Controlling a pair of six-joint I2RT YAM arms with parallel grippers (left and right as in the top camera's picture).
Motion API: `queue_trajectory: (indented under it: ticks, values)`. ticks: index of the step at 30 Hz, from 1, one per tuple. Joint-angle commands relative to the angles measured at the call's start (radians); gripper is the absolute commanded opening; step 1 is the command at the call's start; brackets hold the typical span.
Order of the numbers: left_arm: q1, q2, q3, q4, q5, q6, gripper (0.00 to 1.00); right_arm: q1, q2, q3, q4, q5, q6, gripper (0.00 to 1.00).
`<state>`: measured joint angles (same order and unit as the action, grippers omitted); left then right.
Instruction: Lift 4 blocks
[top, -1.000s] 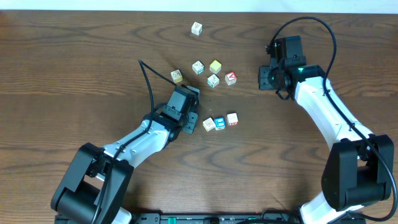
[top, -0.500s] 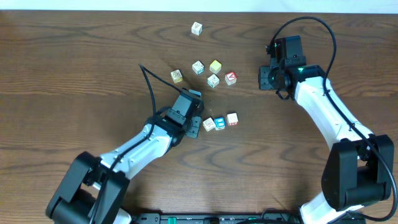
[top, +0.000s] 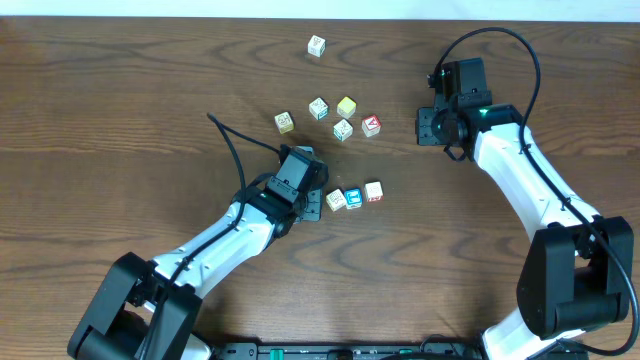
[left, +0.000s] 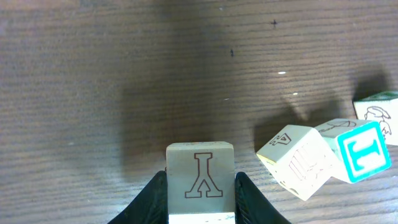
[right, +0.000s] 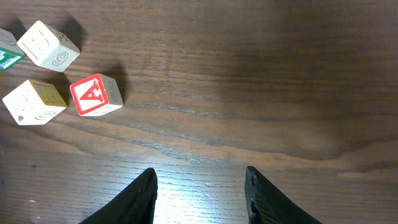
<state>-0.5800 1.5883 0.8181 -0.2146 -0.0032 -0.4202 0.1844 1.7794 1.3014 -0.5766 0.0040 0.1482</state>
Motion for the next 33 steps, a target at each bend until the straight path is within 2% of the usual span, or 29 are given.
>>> queue_trajectory:
  ticks: [1, 8, 29, 33]
  values:
    - [-0.023, -0.01, 0.02, -0.006, -0.008, -0.069, 0.23, 0.005, 0.006, 0.017, -0.002, 0.014, -0.008, 0.42]
    - [-0.067, -0.01, 0.02, 0.01, -0.009, -0.084, 0.23, 0.005, 0.006, 0.017, -0.002, 0.014, -0.008, 0.42]
    - [-0.067, -0.008, 0.013, 0.081, -0.01, -0.085, 0.25, 0.006, 0.006, 0.017, -0.012, 0.014, -0.008, 0.41]
    - [-0.067, -0.008, 0.003, 0.057, -0.063, -0.082, 0.27, 0.006, 0.006, 0.017, -0.016, 0.014, -0.008, 0.41]
